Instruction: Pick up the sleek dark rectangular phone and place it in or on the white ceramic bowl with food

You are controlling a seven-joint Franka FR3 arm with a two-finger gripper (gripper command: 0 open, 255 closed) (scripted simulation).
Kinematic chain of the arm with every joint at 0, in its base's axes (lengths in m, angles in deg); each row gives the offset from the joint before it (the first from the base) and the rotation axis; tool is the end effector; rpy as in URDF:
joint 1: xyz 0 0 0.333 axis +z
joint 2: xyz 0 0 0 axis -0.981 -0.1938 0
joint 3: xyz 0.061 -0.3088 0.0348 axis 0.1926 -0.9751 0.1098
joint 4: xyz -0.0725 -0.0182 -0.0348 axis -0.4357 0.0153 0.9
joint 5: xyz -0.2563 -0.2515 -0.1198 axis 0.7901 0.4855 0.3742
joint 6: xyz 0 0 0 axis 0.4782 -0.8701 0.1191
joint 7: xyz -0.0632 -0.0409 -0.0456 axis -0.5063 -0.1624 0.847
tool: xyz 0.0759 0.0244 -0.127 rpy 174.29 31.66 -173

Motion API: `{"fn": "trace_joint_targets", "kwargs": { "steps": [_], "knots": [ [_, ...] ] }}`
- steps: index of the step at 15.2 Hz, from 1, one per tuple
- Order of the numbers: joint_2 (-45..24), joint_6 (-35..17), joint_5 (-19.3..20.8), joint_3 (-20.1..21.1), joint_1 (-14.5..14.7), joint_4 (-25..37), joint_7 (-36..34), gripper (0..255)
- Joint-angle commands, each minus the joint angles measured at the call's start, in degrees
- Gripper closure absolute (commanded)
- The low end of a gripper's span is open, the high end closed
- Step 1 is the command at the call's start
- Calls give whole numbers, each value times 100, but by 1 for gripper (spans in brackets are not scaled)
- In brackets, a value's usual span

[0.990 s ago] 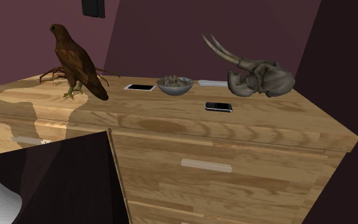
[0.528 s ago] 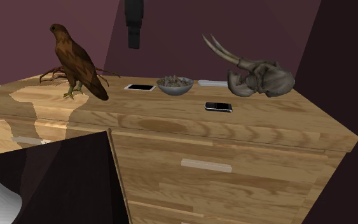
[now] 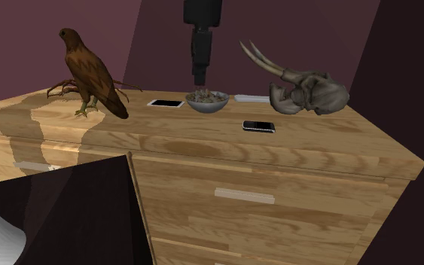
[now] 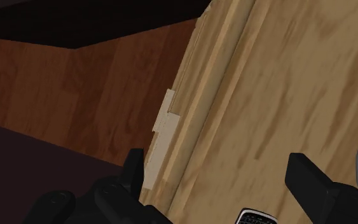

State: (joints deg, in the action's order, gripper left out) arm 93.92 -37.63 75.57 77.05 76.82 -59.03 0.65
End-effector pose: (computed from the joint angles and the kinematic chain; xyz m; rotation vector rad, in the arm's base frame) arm 0.4488 0.0928 0.3725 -3.0527 0.4171 0.1468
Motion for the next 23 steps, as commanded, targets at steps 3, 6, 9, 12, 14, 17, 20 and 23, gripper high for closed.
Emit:
{"fn": "trace_joint_targets", "kwargs": {
  "steps": [3, 6, 9, 12, 14, 17, 20, 23],
  "knots": [
    [-882, -455, 189, 86, -15, 528, -367, 0],
    [-1550, -722, 373, 99, 6, 991, -642, 0],
    [-2215, -916, 565, 68, 58, 1519, -907, 0],
    [-2876, -1038, 743, 2, 138, 2117, -1147, 0],
    [-3318, -1079, 846, -54, 199, 2557, -1291, 0],
    [-3988, -1080, 969, -151, 302, 3288, -1476, 0],
    [-4680, -1004, 1057, -252, 405, 4122, -1629, 0],
    [-4822, -1100, 1074, -270, 425, 4172, -1645, 0]
  ]
}}
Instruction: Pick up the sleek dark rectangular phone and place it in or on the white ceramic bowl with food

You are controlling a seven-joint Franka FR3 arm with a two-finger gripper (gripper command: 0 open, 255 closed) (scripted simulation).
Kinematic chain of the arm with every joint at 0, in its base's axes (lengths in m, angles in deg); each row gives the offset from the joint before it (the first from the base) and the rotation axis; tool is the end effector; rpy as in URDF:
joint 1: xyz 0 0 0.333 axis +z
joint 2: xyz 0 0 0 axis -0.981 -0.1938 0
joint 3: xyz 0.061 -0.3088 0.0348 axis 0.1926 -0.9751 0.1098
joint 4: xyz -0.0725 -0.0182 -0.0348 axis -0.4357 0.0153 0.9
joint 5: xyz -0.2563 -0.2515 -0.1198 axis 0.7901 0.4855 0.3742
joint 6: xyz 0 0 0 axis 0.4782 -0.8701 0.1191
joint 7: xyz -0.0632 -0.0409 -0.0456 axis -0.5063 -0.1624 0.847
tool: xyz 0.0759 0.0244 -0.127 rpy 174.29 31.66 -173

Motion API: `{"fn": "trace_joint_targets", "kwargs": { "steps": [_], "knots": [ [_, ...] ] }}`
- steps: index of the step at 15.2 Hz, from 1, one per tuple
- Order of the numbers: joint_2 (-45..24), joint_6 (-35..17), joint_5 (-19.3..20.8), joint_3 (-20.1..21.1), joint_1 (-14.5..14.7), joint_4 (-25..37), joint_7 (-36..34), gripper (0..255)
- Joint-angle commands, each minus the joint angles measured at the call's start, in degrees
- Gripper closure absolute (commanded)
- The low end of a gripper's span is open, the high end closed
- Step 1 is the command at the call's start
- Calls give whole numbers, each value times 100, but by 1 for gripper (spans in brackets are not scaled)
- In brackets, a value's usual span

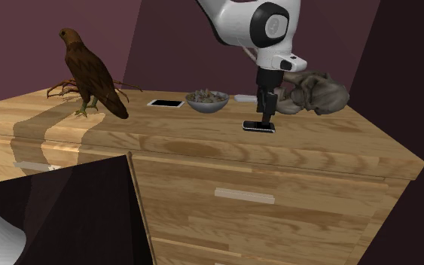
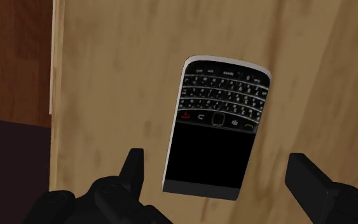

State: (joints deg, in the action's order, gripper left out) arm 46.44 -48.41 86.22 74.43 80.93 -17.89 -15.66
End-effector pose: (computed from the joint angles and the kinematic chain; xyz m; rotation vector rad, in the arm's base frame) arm 0.6748 0.1238 0.2228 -2.9986 0.7011 0.0218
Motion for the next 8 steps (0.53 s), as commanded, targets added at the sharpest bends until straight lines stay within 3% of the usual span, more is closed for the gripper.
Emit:
{"fn": "trace_joint_targets", "kwargs": {
  "steps": [1, 8],
  "knots": [
    [-121, -73, 16, -13, 19, 55, -17, 0],
    [-348, -299, 45, -36, 49, 55, -34, 0]
  ]
}}
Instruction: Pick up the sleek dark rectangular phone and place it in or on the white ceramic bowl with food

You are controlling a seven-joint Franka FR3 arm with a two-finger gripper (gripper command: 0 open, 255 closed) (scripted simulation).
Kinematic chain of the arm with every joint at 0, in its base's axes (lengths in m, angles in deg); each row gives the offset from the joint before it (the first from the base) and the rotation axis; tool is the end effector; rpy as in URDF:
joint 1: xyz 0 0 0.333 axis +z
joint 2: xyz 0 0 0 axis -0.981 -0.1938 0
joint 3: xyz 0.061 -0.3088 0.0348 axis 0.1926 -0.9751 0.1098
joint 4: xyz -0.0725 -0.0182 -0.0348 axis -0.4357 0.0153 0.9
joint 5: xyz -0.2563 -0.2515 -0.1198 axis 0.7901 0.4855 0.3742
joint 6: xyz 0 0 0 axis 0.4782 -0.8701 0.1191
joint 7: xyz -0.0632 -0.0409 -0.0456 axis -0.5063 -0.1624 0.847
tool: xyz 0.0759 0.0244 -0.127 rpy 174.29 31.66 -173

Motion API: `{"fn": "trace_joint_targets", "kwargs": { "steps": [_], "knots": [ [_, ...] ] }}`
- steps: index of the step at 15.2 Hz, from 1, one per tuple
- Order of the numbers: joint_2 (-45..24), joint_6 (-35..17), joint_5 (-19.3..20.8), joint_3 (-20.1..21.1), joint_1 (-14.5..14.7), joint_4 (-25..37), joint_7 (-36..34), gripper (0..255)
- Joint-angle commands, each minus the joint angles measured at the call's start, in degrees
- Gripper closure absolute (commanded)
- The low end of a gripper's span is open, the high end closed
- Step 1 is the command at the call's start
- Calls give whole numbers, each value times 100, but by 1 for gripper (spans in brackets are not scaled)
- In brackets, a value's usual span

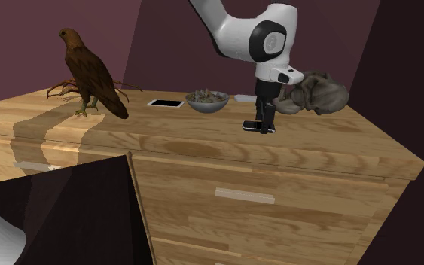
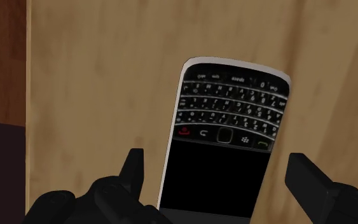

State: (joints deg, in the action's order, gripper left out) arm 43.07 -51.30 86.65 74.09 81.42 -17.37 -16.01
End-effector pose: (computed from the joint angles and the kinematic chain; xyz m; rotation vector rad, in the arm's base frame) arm 0.6774 0.1266 0.1908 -2.9981 0.7032 0.0207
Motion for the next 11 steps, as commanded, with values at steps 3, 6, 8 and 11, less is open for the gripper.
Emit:
{"fn": "trace_joint_targets", "kwargs": {
  "steps": [3, 6, 8, 11],
  "knots": [
    [-11, -10, 1, -1, 0, 3, 1, 0],
    [-10, -9, 1, -1, 0, 3, 1, 255],
    [-5, -9, 1, -1, -1, -2, 2, 255],
    [-4, -12, 1, -1, -2, -6, 2, 255]
  ]
}}
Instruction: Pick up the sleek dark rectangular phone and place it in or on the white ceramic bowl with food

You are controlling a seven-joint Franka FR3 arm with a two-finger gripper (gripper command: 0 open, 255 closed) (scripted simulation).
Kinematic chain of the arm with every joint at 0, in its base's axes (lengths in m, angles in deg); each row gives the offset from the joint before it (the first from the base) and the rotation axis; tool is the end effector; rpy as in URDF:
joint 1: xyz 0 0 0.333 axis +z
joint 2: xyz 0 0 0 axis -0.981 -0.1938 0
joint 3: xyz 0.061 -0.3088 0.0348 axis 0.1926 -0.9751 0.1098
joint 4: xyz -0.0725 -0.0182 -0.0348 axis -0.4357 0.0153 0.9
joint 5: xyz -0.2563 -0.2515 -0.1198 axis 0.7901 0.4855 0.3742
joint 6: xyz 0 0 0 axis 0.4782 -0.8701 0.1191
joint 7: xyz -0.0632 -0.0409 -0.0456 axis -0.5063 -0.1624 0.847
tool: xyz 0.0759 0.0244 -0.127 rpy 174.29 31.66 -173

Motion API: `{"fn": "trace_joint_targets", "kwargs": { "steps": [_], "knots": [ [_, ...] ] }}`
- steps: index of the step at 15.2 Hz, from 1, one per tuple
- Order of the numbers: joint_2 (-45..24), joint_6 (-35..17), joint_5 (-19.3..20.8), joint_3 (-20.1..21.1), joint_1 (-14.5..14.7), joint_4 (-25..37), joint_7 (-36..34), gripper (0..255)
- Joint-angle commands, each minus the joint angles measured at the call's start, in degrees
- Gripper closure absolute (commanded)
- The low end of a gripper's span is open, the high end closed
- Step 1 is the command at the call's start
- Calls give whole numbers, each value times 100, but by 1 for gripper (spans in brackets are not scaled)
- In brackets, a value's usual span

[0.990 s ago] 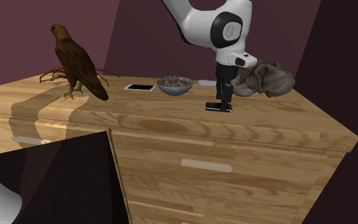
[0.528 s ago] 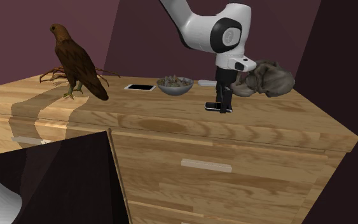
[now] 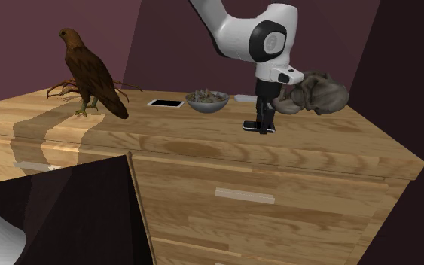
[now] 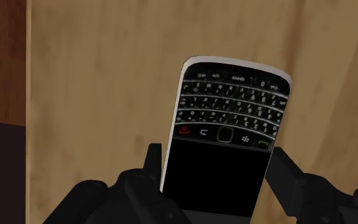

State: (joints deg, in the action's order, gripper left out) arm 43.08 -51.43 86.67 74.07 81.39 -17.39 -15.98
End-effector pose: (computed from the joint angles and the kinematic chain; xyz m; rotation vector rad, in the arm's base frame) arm 0.6777 0.1261 0.1909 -2.9977 0.7032 0.0175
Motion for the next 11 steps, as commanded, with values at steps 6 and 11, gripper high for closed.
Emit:
{"fn": "trace_joint_targets", "kwargs": {
  "steps": [6, 11],
  "knots": [
    [88, 101, -12, 11, -5, 3, 0, 255],
    [323, 358, -42, 37, -23, 26, 4, 255]
  ]
}}
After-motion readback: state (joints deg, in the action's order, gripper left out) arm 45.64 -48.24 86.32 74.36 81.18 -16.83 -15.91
